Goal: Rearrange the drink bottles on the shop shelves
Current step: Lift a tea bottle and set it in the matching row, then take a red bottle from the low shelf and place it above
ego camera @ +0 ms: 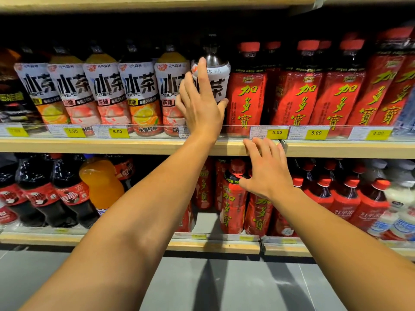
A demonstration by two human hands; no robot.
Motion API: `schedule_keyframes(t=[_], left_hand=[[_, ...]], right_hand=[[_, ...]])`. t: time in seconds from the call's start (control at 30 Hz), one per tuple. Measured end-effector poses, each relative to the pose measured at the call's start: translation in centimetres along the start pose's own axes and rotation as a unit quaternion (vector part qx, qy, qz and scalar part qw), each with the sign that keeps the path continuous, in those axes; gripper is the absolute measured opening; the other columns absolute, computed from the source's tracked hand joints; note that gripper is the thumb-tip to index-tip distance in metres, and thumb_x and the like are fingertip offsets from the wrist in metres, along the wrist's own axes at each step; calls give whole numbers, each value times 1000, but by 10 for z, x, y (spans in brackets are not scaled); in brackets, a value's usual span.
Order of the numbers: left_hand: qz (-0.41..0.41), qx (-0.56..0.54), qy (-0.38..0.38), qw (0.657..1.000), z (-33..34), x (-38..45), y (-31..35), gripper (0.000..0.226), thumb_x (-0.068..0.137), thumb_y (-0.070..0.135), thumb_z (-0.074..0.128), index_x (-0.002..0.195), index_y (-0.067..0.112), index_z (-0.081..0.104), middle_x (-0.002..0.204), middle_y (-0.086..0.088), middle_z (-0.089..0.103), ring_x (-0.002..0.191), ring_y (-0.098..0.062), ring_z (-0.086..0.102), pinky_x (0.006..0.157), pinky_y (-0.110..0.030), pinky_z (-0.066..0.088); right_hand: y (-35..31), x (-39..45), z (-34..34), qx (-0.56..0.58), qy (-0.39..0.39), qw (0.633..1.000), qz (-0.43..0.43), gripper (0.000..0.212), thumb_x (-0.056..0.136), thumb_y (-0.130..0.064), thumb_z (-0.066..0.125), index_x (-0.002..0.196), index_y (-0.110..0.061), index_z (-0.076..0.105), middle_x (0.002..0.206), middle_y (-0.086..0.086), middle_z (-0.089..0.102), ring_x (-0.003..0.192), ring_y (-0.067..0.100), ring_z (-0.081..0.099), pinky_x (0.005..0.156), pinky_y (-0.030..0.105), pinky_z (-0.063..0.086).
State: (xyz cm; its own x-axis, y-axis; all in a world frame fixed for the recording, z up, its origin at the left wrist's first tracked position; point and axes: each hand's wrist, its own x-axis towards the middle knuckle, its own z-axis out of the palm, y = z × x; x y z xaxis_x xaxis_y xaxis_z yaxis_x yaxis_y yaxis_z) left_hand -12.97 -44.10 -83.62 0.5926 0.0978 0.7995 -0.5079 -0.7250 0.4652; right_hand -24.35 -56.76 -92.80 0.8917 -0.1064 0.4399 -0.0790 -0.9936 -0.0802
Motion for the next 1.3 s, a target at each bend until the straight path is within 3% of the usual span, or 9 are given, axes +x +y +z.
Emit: schedule_keyframes(t=[0.2,0.33,0.53,0.67,0.77,0.87,1.0,1.13,1.3], left_hand=[[13,147,-59,987,-5,25,0,77,84,46,73,144,15,37,156,-7,30,149,-33,16,119,-57,10],[24,175,-82,981,-8,26,-1,78,85,52,69,144,14,36,153,-5,34,148,-34,18,120,-61,6],[81,154,-124,977,-31,4,-17,75,94,52,50,156,19,23,164,-4,22,153,-29,7,120,-59,0],[134,115,-187,966,-50,-49,-48,72,95,50,48,158,24,23,166,-2,18,154,-25,7,121,-56,1],[129,137,-246,951,-62,-85,-86,71,96,50,49,157,23,25,166,-4,19,153,-27,9,121,-57,3],[123,172,-269,940,-73,-101,-131,72,94,50,51,156,20,29,165,-6,22,152,-28,12,120,-61,7],[120,201,-227,945,-84,-89,-175,73,92,51,48,156,21,27,164,-6,23,152,-31,15,118,-64,10],[120,218,-186,951,-88,-73,-220,68,95,47,49,156,30,24,165,-4,21,152,-31,12,117,-67,7],[155,186,-116,963,-65,-81,-238,65,94,44,54,153,25,33,158,-11,34,148,-38,20,113,-73,11]], right_hand=[[-1,-1,-2,-9,-16,1000,5,102,75,-52,70,154,-26,11,160,0,13,149,27,2,123,46,-3],[-1,-1,0,-10,-7,1000,5,102,73,-51,71,154,-25,15,159,2,17,149,28,5,123,47,-2],[-6,0,-6,-7,-23,1000,14,96,78,-48,69,154,-23,16,159,3,17,149,29,5,122,49,-1],[-11,1,-9,-9,-36,999,25,91,80,-45,69,153,-20,20,160,5,20,149,30,8,122,50,2],[-19,-2,-9,15,19,1000,20,78,77,-35,71,145,-13,37,150,10,36,142,34,24,120,49,12],[-45,-8,3,64,90,992,-57,53,74,-23,68,123,-9,57,124,11,56,118,35,46,107,45,31],[-88,-9,34,123,-30,985,-120,40,85,-25,62,124,-15,58,119,6,56,110,30,51,88,42,48],[-117,12,75,146,-109,979,-94,45,91,-33,60,133,-22,52,131,2,52,120,26,50,93,42,50],[-144,43,123,138,-187,970,-66,51,92,-40,58,139,-21,50,129,10,59,119,30,55,94,41,47]])
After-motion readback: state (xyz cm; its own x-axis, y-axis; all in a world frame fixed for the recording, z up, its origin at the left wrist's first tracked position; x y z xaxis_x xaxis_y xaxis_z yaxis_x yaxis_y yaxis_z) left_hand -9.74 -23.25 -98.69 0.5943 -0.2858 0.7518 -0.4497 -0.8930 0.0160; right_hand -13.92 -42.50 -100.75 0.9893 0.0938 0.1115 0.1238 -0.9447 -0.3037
